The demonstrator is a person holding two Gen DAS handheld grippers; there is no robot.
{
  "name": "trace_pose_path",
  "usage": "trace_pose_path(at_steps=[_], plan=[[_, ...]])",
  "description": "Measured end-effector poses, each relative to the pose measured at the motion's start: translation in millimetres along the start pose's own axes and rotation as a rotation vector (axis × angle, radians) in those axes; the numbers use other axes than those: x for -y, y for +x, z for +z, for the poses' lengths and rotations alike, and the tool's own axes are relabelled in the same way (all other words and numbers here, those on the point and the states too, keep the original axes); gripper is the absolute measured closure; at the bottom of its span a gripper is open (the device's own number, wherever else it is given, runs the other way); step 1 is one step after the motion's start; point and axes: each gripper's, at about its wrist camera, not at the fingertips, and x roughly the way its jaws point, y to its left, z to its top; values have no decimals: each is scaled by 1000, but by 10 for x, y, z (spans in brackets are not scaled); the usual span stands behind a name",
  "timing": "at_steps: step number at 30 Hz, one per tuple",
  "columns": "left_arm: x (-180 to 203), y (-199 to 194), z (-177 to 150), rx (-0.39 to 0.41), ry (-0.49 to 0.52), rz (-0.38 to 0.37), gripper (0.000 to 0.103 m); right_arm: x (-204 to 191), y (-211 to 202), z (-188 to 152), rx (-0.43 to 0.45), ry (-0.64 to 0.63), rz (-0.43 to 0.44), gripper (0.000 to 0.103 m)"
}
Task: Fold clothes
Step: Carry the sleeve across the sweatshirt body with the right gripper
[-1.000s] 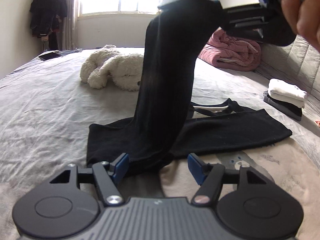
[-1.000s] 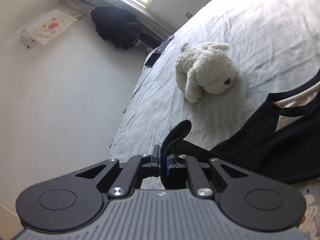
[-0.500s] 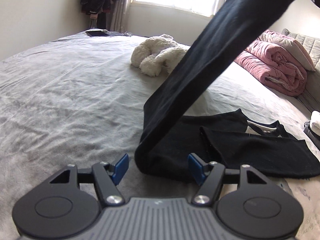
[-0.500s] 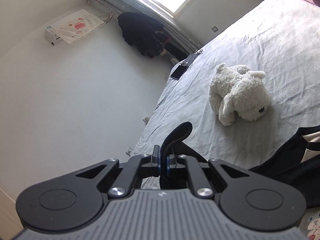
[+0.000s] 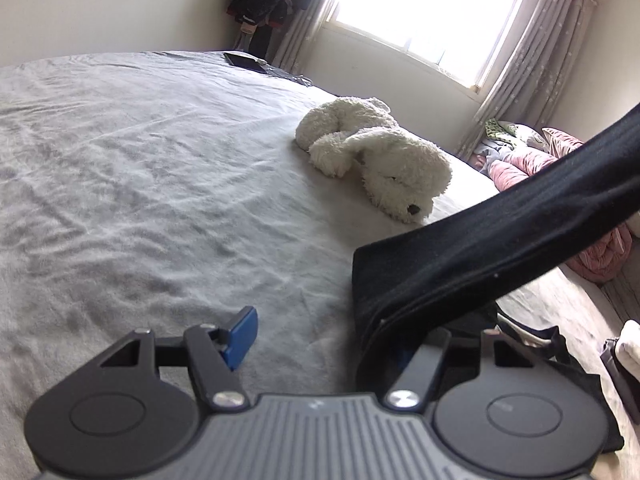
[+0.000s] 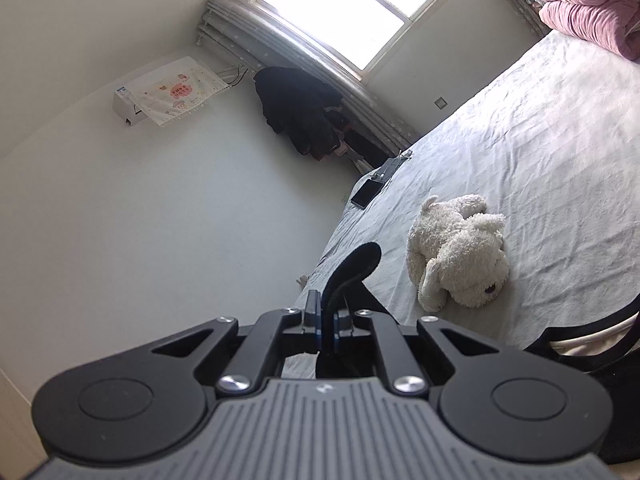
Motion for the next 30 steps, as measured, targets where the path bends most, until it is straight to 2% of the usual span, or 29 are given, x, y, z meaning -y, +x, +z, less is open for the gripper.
trace_pose_path(at_steps=[4,14,19,23,30], plan=[[125,-2,-65,4,70,-13,36,170,-225,122,41,-10,5,93],[209,61,-155,-39,139,-17,34,832,-720,238,119,70,5,93],[261,62,-177,-89,227,-25,33,1289,-982,194,141,121,-48,93],[266,41,-149,-143,301,-39,33,1740,-1132,44,121,169,-102,93],[264,10,-84,-250,430,-73,31,2406,-1209,-351,9,202,-246,93]])
